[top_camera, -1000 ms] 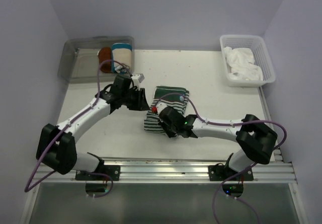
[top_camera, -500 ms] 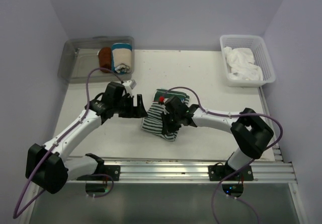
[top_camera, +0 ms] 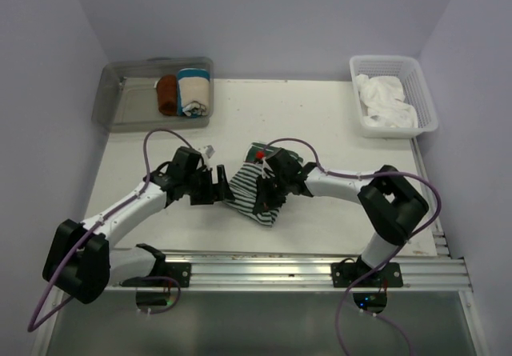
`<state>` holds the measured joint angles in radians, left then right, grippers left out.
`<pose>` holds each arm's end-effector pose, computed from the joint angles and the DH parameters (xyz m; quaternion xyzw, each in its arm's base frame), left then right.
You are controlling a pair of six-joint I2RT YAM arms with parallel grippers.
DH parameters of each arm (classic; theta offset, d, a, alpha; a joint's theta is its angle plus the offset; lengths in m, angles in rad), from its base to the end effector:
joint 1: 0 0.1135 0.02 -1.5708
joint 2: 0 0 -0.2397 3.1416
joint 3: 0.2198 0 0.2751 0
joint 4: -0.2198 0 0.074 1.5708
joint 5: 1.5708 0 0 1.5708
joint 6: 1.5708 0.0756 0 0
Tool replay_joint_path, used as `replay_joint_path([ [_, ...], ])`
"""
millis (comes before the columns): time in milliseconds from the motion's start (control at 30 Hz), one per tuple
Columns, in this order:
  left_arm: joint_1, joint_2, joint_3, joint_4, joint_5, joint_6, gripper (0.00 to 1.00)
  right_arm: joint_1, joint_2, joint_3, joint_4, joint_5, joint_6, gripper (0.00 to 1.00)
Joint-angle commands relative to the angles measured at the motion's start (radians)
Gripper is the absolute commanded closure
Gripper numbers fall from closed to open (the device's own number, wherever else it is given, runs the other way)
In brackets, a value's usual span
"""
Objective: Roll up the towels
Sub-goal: Roll the towel
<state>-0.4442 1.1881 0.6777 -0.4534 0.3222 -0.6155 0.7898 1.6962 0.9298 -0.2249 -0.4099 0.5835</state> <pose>0.2400 -0.1407 0.1374 -0.0328 0.9426 -0.2812 0.1772 0.2345 0.2794 0.0884 -0.1544 0.9273 0.3282 0.0927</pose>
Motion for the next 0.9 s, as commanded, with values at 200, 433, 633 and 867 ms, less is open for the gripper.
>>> replay_joint_path([
  [200,-0.002,0.071,-0.061,0.209,0.003,-0.078,0.18,-0.024,0.034,-0.025,0.035,-0.122,0.038,1.0],
  [433,-0.005,0.178,-0.064,0.309,-0.005,-0.107,0.33,-0.029,0.046,-0.04,0.052,-0.148,0.049,1.0],
  [633,-0.016,0.246,0.008,0.24,-0.02,-0.105,0.63,-0.027,-0.039,-0.017,-0.048,-0.008,-0.02,0.77],
  [867,-0.016,0.285,0.079,0.145,0.018,-0.113,0.92,0.109,-0.217,0.084,-0.287,0.406,-0.178,0.49],
])
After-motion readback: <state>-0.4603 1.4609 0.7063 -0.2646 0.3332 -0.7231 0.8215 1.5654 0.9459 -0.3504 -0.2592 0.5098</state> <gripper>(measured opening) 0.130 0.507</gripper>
